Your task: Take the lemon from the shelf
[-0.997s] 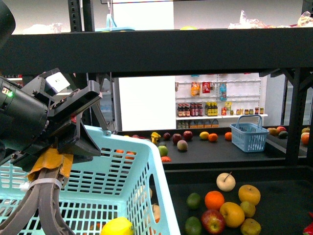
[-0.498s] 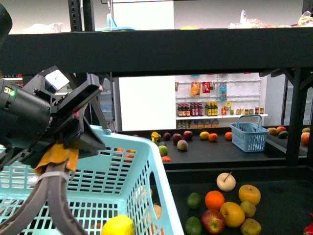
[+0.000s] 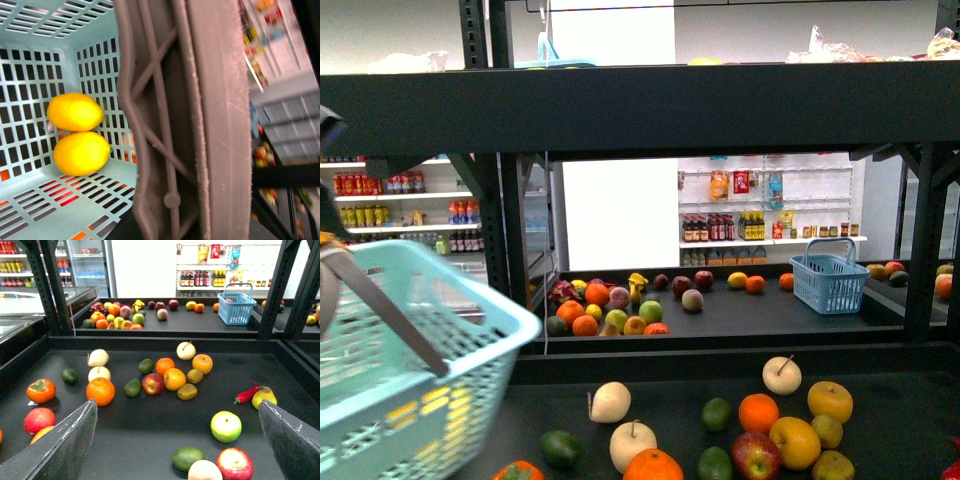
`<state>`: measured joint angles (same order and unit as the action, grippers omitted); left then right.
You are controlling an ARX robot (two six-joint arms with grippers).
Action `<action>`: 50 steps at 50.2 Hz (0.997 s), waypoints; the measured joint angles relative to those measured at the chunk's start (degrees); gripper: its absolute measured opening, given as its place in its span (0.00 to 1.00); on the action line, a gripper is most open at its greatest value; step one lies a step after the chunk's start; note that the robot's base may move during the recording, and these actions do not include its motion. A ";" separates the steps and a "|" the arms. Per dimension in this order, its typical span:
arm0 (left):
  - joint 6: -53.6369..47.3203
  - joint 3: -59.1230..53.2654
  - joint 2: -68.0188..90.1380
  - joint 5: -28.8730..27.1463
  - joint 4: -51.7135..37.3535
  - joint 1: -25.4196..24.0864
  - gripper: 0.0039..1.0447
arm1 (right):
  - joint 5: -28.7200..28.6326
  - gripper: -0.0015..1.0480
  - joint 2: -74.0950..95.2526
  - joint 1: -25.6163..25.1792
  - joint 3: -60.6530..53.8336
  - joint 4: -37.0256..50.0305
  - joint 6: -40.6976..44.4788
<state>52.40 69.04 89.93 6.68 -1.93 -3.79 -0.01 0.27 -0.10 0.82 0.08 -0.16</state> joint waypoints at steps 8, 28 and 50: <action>8.83 4.85 4.04 -7.69 -0.52 -9.16 0.14 | -0.02 0.93 0.00 0.00 0.00 0.00 0.00; 22.47 13.53 14.56 -7.96 1.33 -13.03 0.14 | 0.00 0.93 0.00 0.00 0.00 0.00 0.00; 23.56 18.95 18.75 -5.79 5.35 -17.40 0.14 | 0.00 0.93 0.00 0.00 0.00 0.00 0.00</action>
<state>75.96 87.99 108.68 0.89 3.42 -21.19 -0.01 0.27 -0.10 0.82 0.08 -0.16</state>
